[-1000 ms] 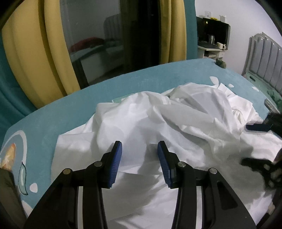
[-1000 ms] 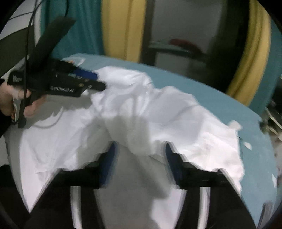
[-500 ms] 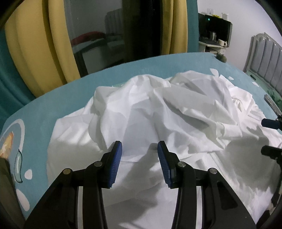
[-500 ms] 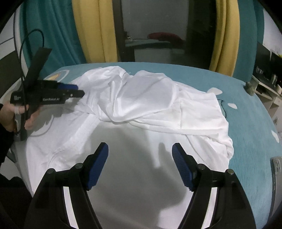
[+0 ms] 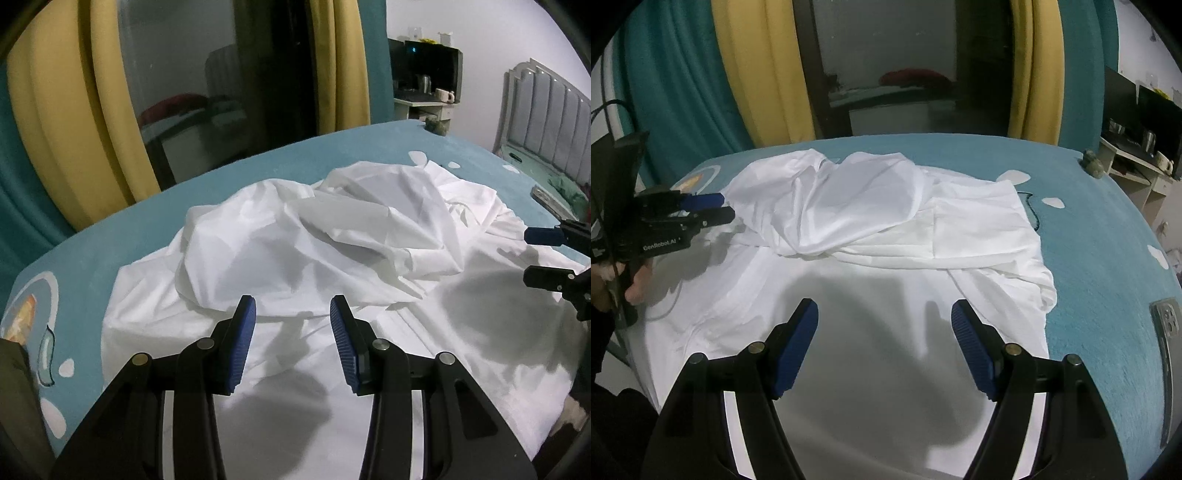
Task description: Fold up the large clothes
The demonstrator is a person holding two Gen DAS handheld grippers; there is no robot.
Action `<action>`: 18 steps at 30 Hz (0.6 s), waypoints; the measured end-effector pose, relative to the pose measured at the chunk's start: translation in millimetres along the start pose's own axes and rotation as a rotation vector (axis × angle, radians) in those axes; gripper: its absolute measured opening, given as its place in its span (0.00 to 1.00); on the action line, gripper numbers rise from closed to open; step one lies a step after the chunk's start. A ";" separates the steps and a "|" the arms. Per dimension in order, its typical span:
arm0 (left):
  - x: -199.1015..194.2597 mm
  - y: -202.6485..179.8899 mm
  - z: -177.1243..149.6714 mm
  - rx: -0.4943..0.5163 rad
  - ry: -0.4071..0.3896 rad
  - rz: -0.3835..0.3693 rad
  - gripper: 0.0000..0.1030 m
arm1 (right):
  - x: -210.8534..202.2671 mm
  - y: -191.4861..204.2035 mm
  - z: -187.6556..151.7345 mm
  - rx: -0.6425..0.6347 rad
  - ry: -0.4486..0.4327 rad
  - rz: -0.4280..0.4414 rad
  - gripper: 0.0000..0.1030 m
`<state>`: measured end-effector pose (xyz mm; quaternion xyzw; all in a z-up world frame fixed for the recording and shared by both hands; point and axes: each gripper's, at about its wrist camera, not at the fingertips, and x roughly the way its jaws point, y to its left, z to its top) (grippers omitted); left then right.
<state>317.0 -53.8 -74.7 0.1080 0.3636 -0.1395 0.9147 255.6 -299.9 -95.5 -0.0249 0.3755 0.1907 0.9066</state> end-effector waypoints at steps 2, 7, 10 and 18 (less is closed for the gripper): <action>-0.1 -0.4 0.6 0.004 -0.004 -0.005 0.43 | -0.9 -1.3 -1.3 0.000 0.000 0.001 0.73; -3.6 -8.5 1.4 0.003 -0.011 -0.029 0.43 | -2.8 -4.3 -4.6 0.004 0.004 0.003 0.73; -6.5 -11.5 0.4 0.000 -0.017 -0.034 0.43 | -5.3 -4.9 -5.2 0.005 0.004 -0.001 0.73; -19.0 -17.4 -2.7 -0.013 -0.023 -0.052 0.43 | -12.4 -7.5 -6.5 0.013 -0.011 0.004 0.73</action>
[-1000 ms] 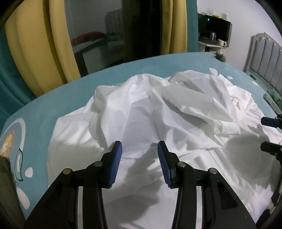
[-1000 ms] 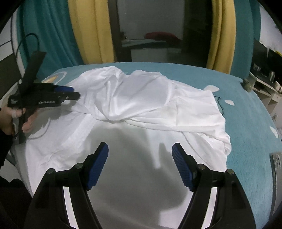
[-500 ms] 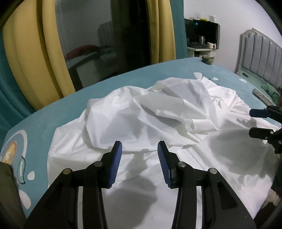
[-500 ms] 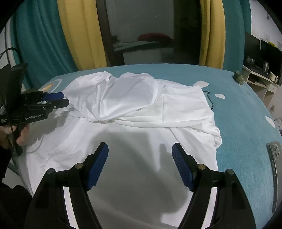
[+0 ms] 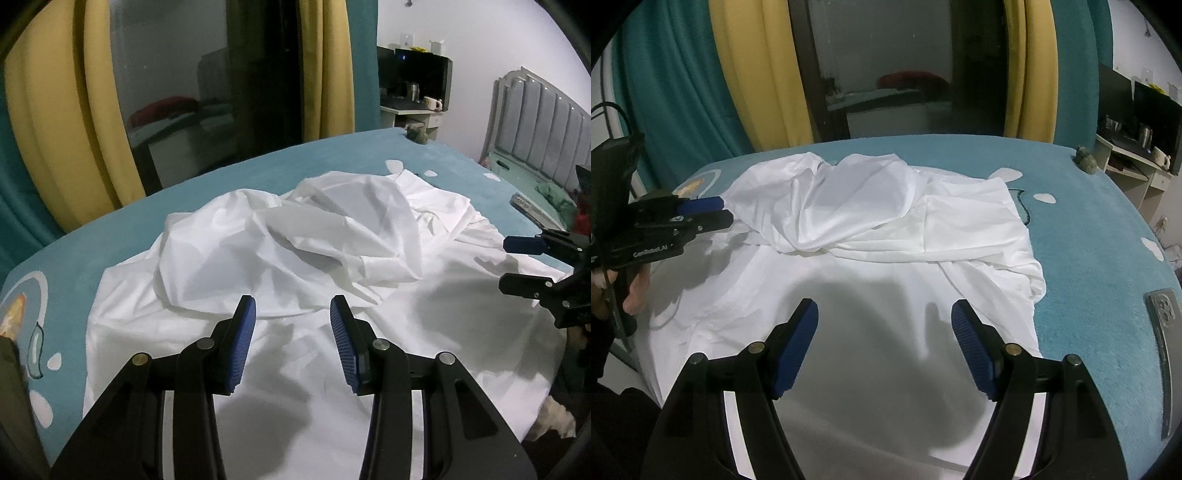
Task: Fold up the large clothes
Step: 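Grasp the jacket hem with the right tool while the left tool pinches the hem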
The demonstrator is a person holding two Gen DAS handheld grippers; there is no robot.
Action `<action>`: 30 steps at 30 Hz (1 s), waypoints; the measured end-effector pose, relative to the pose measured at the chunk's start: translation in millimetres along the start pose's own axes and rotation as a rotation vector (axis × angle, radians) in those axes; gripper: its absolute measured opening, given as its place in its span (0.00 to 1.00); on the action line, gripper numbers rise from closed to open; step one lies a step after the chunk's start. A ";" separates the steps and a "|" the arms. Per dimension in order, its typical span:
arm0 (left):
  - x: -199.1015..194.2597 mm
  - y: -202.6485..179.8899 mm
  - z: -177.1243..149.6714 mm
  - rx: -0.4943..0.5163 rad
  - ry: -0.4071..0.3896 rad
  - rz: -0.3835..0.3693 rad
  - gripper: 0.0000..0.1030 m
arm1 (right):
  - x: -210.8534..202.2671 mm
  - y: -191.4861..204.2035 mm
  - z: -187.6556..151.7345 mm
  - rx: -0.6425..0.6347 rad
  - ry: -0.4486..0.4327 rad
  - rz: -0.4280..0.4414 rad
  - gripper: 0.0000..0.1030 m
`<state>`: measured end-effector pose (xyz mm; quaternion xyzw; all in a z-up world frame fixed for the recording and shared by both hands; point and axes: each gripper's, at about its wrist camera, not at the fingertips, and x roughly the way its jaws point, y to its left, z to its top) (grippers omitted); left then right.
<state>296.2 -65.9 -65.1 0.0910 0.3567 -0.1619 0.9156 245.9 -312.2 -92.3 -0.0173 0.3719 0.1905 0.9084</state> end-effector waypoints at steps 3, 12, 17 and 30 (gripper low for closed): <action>-16.4 0.4 -5.5 -0.024 -0.004 -0.006 0.43 | -9.5 -1.4 -1.2 0.006 -0.015 -0.013 0.73; -71.9 39.1 -61.7 -0.203 -0.003 0.084 0.43 | -43.0 -26.8 -26.7 0.063 -0.024 -0.081 0.73; -100.5 79.1 -103.0 -0.319 -0.001 0.234 0.50 | -61.2 -54.7 -48.9 0.108 0.006 -0.169 0.73; -106.7 131.0 -179.6 -0.446 0.141 0.380 0.63 | -61.1 -55.8 -86.9 0.055 0.058 -0.191 0.32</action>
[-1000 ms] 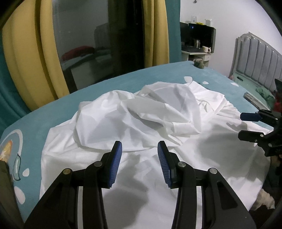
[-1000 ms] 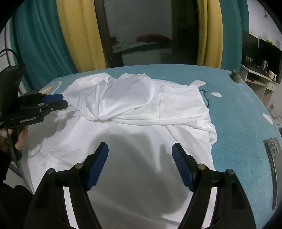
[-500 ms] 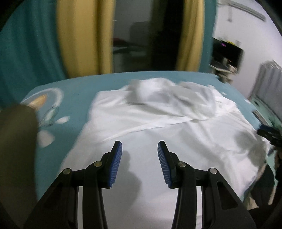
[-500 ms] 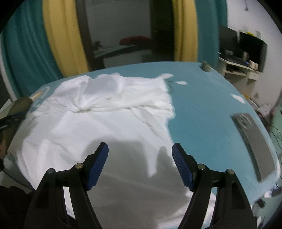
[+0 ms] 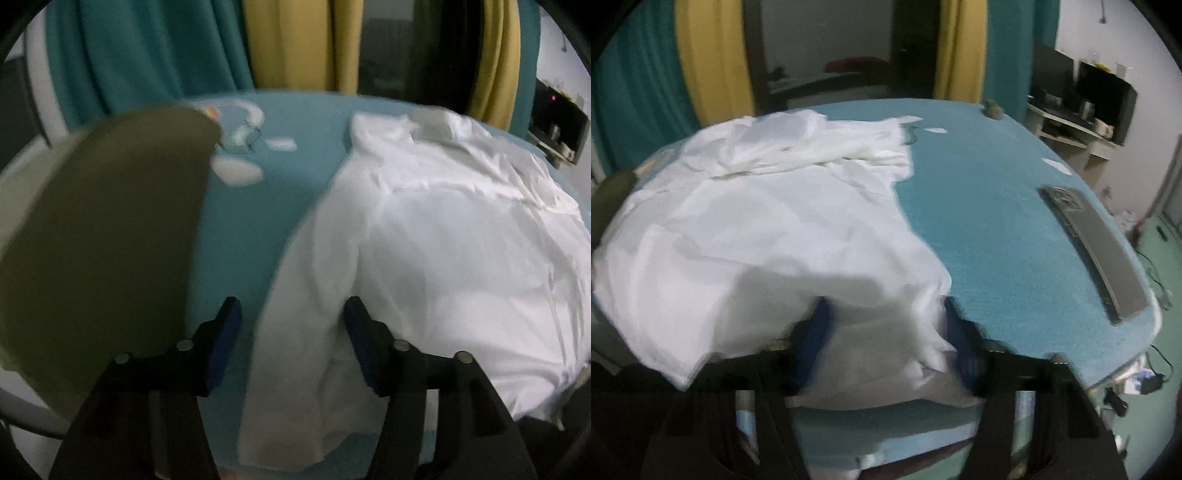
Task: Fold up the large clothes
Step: 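Grasp the jacket hem with the right tool while the left tool pinches the hem, then lift the hem with both tools and fold it over the jacket body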
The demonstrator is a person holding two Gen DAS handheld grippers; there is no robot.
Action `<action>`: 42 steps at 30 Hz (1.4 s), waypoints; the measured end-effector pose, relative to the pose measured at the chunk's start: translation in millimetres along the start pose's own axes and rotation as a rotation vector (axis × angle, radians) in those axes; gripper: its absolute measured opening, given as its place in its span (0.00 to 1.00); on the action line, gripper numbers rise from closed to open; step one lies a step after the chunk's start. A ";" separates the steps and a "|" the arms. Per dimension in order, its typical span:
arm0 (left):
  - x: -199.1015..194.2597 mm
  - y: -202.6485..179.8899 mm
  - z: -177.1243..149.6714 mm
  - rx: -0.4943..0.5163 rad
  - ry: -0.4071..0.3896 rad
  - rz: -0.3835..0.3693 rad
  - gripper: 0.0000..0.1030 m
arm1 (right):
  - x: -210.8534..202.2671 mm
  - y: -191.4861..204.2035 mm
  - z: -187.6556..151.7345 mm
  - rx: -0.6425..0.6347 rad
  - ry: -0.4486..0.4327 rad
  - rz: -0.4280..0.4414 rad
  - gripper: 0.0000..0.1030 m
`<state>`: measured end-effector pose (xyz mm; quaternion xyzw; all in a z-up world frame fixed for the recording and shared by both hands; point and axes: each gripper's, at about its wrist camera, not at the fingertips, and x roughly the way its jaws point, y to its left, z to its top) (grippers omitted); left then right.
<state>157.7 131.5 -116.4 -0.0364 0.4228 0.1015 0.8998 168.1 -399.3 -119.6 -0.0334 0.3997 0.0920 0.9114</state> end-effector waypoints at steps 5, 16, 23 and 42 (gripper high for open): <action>0.9 -1.7 -4.1 0.022 -0.019 -0.024 0.64 | -4.2 9.1 -2.1 0.001 0.003 0.087 0.05; -59.2 -11.2 14.5 0.069 -0.152 -0.189 0.03 | -55.6 -3.7 11.8 0.041 -0.125 0.154 0.04; -92.3 -0.3 39.1 0.022 -0.256 -0.213 0.03 | -82.5 -2.4 26.4 0.020 -0.202 0.150 0.04; -45.0 -17.3 155.9 0.040 -0.317 -0.174 0.03 | -51.9 -35.1 124.3 -0.010 -0.329 0.105 0.04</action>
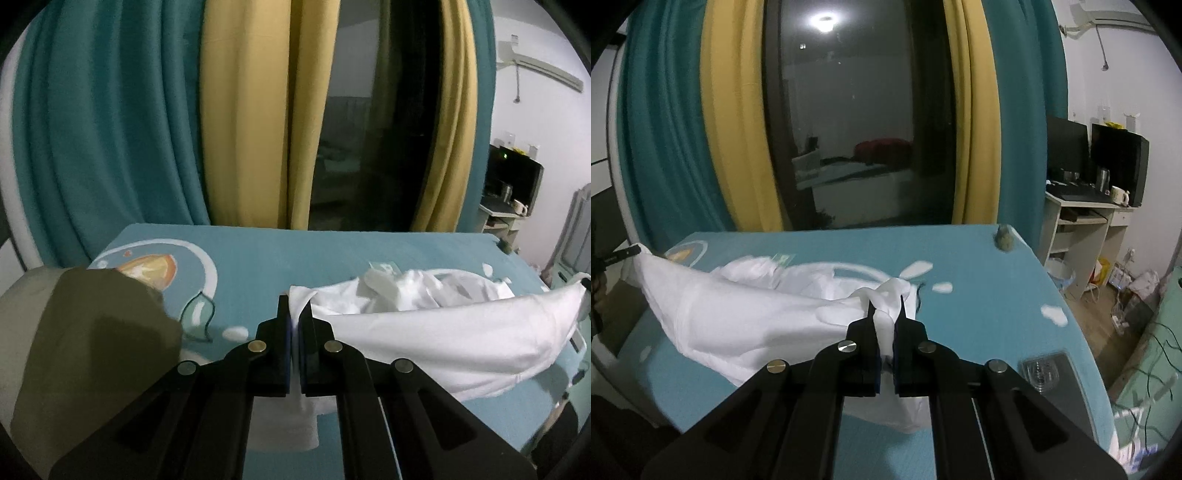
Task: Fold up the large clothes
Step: 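Lift the hem with both tools and fold it over the jacket body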
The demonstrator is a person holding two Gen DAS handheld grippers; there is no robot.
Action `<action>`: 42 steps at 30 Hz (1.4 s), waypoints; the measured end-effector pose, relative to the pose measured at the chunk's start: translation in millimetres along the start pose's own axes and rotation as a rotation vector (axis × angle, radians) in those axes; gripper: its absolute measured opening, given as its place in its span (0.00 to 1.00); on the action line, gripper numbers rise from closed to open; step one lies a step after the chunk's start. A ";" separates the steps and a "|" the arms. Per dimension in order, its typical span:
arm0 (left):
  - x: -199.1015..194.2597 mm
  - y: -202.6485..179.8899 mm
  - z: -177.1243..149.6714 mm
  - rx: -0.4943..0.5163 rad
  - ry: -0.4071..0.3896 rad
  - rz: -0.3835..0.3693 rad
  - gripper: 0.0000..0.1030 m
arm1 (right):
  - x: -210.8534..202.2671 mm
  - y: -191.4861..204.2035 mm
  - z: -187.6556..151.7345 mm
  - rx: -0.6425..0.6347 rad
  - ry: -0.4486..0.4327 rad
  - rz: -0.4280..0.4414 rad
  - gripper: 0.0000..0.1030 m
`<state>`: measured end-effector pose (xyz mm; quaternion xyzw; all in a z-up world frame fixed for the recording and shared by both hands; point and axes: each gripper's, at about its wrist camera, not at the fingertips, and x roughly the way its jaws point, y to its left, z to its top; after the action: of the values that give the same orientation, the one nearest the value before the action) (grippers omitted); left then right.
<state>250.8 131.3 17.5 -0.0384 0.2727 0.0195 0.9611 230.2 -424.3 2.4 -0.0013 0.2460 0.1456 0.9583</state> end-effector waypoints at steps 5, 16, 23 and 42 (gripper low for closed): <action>52.5 -6.1 27.9 0.018 0.004 0.025 0.03 | 59.1 -11.1 27.8 -0.015 0.033 -0.006 0.04; 199.8 -11.6 49.0 0.032 0.182 0.100 0.08 | 209.6 -54.2 36.2 0.101 0.246 -0.060 0.09; 175.8 25.3 27.8 -0.107 0.175 0.146 0.57 | 187.6 -67.7 24.5 0.148 0.237 -0.185 0.49; 133.2 -38.3 -60.5 0.083 0.359 -0.076 0.06 | 105.5 -6.5 -59.5 0.204 0.319 0.141 0.10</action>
<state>334.7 90.2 -101.4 -0.0120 0.4386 -0.0352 0.8979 292.3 -405.6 -100.1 0.0898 0.4078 0.1844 0.8897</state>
